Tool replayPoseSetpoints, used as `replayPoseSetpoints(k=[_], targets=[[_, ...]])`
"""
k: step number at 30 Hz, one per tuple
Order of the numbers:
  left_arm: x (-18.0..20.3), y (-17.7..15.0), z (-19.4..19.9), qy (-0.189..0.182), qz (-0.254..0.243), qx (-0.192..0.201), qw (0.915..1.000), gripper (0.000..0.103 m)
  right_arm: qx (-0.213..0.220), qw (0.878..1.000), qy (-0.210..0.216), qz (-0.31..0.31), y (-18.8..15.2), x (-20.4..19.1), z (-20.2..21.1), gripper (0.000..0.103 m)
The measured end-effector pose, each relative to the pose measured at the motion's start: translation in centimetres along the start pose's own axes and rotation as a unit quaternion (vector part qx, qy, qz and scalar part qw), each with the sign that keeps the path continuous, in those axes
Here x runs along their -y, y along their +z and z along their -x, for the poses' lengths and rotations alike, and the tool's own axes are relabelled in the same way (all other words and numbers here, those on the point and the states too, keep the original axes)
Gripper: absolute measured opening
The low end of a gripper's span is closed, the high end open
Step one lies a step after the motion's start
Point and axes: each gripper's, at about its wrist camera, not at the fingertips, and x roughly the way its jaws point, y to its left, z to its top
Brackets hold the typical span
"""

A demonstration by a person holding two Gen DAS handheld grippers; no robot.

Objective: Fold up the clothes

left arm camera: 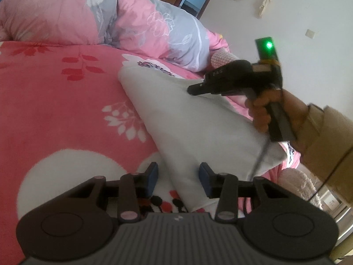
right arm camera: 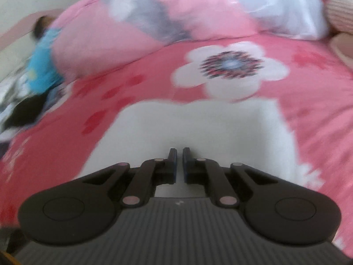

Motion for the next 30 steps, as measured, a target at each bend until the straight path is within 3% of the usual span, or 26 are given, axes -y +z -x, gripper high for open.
replayPoseSetpoints(k=[2, 6, 8, 11, 13, 16, 17, 21, 24, 27, 30], targets=[[0.0, 0.0, 0.0, -0.001, 0.000, 0.001, 1.0000, 0.043, -0.008, 1.000, 0.017, -0.004, 0.5, -0.4, 0.2, 0.009], [0.0, -0.1, 0.0, -0.001, -0.001, 0.003, 1.0000, 0.043, -0.029, 0.996, 0.085, 0.001, 1.1, -2.2, 0.8, 0.009], [0.0, -0.2, 0.0, -0.002, 0.001, 0.004, 1.0000, 0.043, -0.057, 0.993, 0.103, 0.015, 1.4, -3.4, -0.9, 0.009], [0.0, -0.2, 0.0, -0.003, 0.003, 0.006, 1.0000, 0.043, -0.074, 0.995, 0.068, 0.010, 2.4, -2.9, -4.6, 0.005], [0.0, -0.2, 0.0, -0.005, 0.003, 0.006, 1.0000, 0.043, -0.053, 0.998, 0.026, -0.007, 3.9, -1.7, -5.9, 0.003], [-0.1, -0.2, 0.0, -0.006, 0.004, 0.007, 0.9999, 0.043, -0.031, 0.999, -0.009, 0.005, 5.5, -1.9, -5.1, 0.010], [-0.1, -0.2, 0.1, -0.007, 0.004, 0.008, 0.9999, 0.043, -0.029, 0.999, -0.003, 0.019, 5.6, -2.5, -4.6, 0.010], [-0.2, -0.3, 0.1, -0.008, 0.003, 0.011, 0.9999, 0.043, -0.069, 0.992, 0.101, 0.031, 5.1, -4.8, -4.5, 0.014], [-0.2, -0.4, 0.2, -0.009, 0.004, 0.012, 0.9999, 0.043, -0.102, 0.987, 0.125, 0.025, 5.0, -5.8, -7.1, 0.016], [-0.2, -0.4, 0.1, -0.010, 0.004, 0.012, 0.9999, 0.043, -0.084, 0.994, 0.066, -0.003, 5.8, -4.6, -9.1, 0.015], [-0.3, -0.4, 0.2, -0.011, 0.005, 0.012, 0.9998, 0.043, -0.041, 0.998, 0.015, -0.040, 6.3, -2.2, -7.1, 0.018]])
